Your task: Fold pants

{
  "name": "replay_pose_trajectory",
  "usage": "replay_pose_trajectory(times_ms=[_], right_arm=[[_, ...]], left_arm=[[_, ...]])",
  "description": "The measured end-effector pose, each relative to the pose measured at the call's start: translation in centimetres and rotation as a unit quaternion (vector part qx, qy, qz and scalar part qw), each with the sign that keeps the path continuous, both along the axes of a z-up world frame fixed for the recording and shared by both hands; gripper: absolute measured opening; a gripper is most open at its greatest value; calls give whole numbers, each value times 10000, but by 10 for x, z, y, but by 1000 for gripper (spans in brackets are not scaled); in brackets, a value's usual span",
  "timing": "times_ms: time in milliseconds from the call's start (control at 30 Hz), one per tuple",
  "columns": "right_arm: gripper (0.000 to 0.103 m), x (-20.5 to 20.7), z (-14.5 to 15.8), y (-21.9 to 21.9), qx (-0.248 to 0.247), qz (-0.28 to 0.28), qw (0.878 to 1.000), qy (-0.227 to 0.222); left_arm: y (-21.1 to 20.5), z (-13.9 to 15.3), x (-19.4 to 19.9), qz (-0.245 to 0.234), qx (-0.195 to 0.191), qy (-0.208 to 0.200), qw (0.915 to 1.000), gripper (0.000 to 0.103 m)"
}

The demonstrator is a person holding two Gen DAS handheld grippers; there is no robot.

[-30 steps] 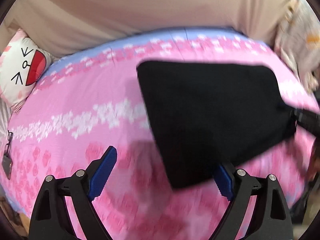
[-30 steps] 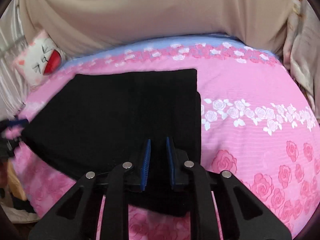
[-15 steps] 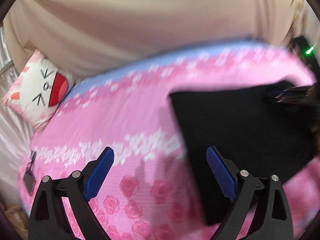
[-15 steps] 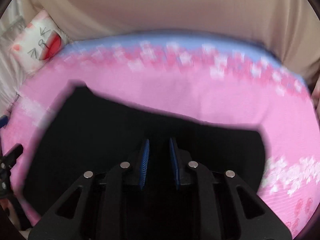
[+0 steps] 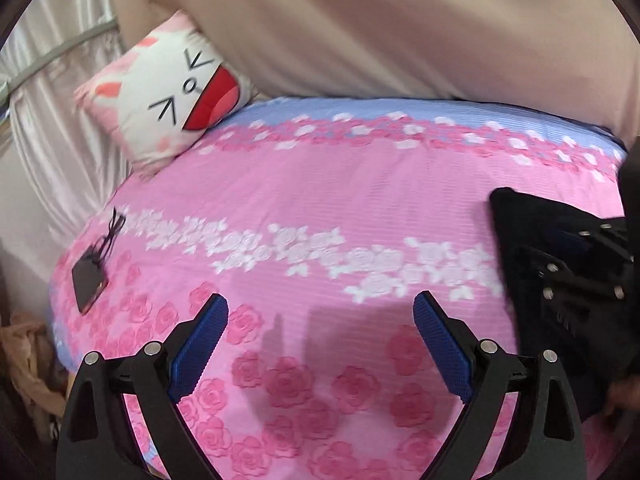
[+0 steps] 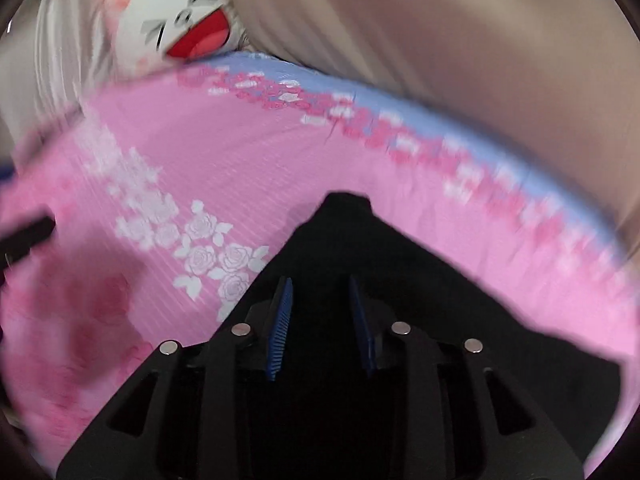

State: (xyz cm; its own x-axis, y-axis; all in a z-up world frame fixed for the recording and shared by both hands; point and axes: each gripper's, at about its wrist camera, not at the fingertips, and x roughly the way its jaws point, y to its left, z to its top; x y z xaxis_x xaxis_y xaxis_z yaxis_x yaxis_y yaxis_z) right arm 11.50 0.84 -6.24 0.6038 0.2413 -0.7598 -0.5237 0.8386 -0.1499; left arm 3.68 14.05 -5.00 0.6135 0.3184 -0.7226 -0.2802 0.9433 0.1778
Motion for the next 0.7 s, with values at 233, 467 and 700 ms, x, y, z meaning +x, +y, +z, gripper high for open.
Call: replay_pose_trajectory(times_ms=[233,467,700], right_arm=[[30,49,27,-8,1008,-14,9922,730],[29,36,52,-79,1822,-403,9799,702],[25,16,2,-267,1449,-2353,9574,838]], left_arm=[[3,10,7,-59,-255,-216,9994,92],[-26,27,7,-486,-292,-397,9976,92],[-85,21,23,-1128,-396,-316,9923,92]])
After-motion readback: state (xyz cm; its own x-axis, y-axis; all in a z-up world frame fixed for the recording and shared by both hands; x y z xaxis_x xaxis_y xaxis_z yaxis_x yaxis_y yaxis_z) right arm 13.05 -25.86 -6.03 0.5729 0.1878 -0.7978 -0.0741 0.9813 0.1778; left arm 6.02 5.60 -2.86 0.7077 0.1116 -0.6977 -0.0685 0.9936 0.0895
